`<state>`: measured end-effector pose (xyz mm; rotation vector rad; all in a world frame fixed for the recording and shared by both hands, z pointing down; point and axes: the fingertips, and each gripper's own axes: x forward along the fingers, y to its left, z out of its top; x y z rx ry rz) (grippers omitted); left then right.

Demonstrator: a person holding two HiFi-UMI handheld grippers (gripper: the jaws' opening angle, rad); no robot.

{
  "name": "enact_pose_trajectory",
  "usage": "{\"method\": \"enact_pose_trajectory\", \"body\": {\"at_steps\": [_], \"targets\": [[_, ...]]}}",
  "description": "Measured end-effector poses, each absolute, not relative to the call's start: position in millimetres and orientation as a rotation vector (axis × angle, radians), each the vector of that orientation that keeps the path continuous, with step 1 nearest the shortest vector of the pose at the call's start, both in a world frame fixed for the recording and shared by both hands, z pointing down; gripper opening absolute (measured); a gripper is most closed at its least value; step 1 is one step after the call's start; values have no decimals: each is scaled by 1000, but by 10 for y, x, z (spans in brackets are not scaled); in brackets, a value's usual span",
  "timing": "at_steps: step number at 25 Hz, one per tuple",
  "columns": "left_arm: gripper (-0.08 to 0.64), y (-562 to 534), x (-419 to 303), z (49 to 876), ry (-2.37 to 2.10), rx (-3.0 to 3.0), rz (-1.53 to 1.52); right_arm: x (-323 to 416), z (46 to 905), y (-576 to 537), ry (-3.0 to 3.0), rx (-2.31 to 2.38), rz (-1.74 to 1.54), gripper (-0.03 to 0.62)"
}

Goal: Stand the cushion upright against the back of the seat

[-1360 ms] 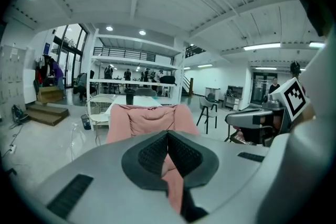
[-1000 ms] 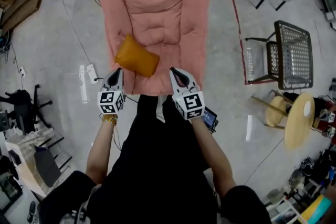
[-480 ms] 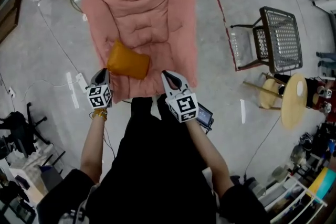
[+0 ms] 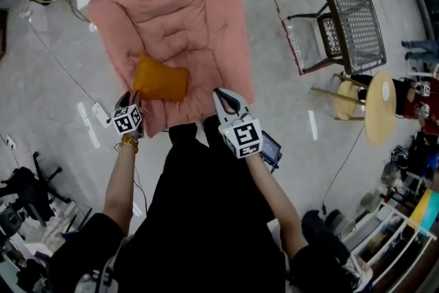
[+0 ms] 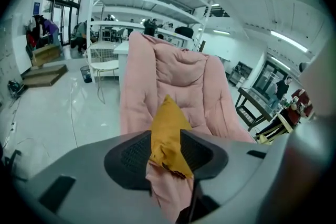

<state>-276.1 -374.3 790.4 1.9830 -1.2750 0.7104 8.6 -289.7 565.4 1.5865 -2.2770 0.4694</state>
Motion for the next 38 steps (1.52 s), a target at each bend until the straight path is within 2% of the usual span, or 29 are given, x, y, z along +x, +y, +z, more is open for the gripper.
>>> {"method": "enact_pose_trajectory", "body": {"at_steps": [14, 18, 21, 38], "targets": [[178, -3752, -2872, 8468, -1166, 1849, 741, -20, 5739, -2921, -2217, 1616, 505, 15], [114, -3764, -2808, 8486, -1147, 1864, 766, 25, 5745, -2919, -2204, 1632, 506, 15], [92, -3762, -2752, 8474, -1130, 1878, 797, 48, 5756, -2911, -2200, 1642, 509, 15], [38, -3983, -1839, 7875, -956, 2238, 875, 126, 5648, -2843, -2182, 1727, 514, 15]]}}
